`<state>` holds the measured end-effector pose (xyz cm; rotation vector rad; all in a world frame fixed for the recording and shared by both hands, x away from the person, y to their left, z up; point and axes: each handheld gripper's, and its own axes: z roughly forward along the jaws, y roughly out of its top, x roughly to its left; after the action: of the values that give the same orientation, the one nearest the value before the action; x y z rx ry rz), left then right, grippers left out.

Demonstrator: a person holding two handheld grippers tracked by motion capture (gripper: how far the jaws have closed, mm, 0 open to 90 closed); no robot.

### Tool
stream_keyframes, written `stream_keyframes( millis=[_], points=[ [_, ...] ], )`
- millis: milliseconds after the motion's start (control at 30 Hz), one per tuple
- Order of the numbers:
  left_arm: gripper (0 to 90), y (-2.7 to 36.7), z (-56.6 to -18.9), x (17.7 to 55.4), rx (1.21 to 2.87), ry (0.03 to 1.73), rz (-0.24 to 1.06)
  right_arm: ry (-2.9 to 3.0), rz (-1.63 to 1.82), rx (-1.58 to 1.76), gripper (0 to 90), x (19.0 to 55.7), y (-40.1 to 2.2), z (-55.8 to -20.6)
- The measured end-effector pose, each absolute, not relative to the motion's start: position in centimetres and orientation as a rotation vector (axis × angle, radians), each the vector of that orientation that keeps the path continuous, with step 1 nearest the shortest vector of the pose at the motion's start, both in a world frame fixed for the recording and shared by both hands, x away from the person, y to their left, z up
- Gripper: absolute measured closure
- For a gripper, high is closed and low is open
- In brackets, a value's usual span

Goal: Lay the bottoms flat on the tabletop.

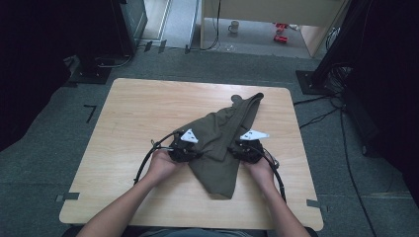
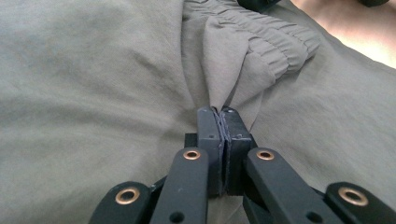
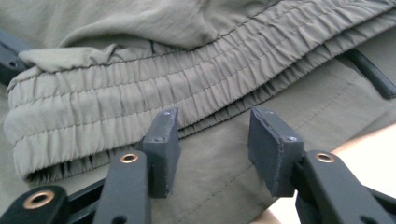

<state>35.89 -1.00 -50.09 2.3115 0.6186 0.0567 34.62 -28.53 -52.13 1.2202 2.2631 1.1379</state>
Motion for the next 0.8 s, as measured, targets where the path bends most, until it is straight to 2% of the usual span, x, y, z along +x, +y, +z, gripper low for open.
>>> stream_keyframes(
  millis=[267, 567, 800],
  points=[
    [89.0, 0.1, -48.5, 34.3, 2.255, 0.655, -0.010, 2.320, 1.136, 1.167, 47.7, 32.4, -28.1, -51.7],
    [89.1, 1.3, -45.1, 35.1, 2.114, 0.676, 0.076, 2.215, 1.205, 1.209, 48.3, 32.7, -29.5, -50.5],
    [89.2, 3.1, -43.7, 36.9, 2.055, 0.729, 0.123, 2.286, 1.186, 1.169, 48.5, 32.7, -27.9, -51.1]
  ],
)
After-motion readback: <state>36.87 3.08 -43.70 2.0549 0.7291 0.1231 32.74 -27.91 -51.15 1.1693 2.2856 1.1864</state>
